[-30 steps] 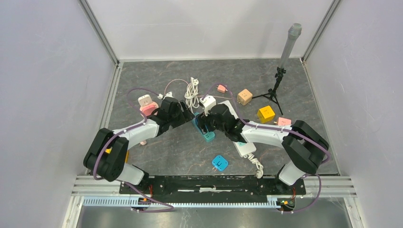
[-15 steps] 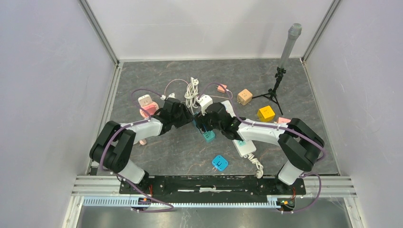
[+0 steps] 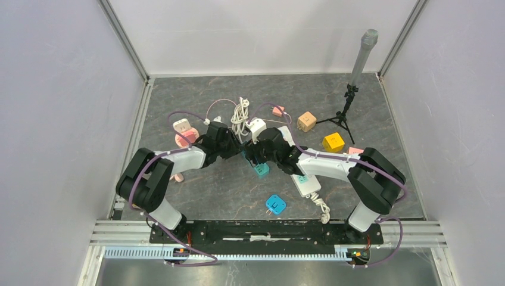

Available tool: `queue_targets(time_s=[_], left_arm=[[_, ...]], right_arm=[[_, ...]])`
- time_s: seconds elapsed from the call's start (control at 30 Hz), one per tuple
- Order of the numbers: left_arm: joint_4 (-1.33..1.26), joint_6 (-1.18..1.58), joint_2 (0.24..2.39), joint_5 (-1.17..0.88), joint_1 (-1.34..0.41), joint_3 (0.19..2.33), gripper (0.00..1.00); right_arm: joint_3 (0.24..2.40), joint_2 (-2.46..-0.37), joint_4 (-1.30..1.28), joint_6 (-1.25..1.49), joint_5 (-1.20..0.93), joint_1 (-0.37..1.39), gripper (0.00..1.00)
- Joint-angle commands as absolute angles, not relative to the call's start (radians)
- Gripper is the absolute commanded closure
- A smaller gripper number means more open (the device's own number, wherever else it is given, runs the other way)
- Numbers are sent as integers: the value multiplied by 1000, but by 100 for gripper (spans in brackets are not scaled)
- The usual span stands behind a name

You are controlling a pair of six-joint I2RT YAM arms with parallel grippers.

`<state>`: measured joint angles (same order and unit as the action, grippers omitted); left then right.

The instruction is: Pull the plug off the socket

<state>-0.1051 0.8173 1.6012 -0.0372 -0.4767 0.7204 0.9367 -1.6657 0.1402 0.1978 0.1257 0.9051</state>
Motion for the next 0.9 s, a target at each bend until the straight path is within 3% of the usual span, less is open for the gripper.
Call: queue_targets(time_s=[0.0, 0.23, 0.5, 0.7, 0.87], left_arm=[[-31, 832, 1639, 24, -471, 662, 54], [-30, 815, 1622, 28, -471, 610, 55], [-26, 807, 1617, 34, -471, 597, 57], [-19, 799, 1609, 49, -471, 589, 57], [-17, 799, 1610, 49, -471, 590, 58]], right_arm=[[983, -1652, 172, 228, 20, 886, 100], [973, -1645, 202, 244, -42, 876, 100], [1015, -1643, 127, 111, 145, 930, 100], [952, -1572, 238, 195, -20, 857, 100], [965, -1600, 233, 175, -20, 886, 100]])
